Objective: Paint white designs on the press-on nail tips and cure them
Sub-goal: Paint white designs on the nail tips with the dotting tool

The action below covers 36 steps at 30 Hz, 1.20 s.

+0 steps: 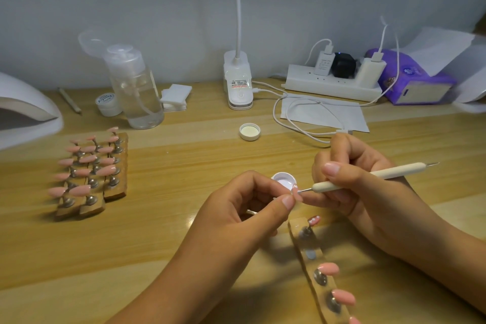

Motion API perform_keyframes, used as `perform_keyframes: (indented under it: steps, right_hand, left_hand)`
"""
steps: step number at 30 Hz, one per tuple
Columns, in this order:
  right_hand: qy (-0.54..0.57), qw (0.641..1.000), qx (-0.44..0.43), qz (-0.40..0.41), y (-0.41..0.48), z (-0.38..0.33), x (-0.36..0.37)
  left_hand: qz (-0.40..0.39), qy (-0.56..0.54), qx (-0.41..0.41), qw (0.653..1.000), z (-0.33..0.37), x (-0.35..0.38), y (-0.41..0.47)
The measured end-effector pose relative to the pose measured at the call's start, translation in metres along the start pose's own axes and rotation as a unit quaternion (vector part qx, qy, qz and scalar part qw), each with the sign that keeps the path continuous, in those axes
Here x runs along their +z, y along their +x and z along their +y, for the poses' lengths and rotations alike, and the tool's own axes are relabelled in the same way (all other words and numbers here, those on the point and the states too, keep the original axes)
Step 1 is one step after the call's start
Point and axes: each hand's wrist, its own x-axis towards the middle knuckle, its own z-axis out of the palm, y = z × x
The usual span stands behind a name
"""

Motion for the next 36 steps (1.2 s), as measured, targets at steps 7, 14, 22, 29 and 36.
perform_keyframes:
  steps: [7, 14, 22, 29, 36]
  right_hand:
    - [0.001, 1.000, 0.003, 0.006, 0.000, -0.001, 0.001]
    - [0.010, 1.000, 0.001, 0.005, 0.000, 0.000, 0.000]
    - [-0.025, 0.996, -0.046, 0.077, 0.005, 0.000, -0.011]
    - [-0.295, 0.942, -0.130, 0.088, 0.000, 0.004, -0.004]
    - [-0.345, 0.924, -0.153, 0.063, -0.001, 0.007, -0.004]
  left_hand:
    - [0.002, 0.002, -0.002, 1.000, 0.000, 0.000, 0.000]
    - [0.005, 0.005, -0.003, 1.000, -0.001, 0.000, 0.001]
    - [0.007, -0.040, -0.002, 0.999, 0.003, -0.002, 0.002]
    - [0.056, -0.099, -0.012, 0.993, 0.002, -0.006, 0.004]
    - [0.062, -0.106, -0.018, 0.992, 0.000, -0.007, 0.005]
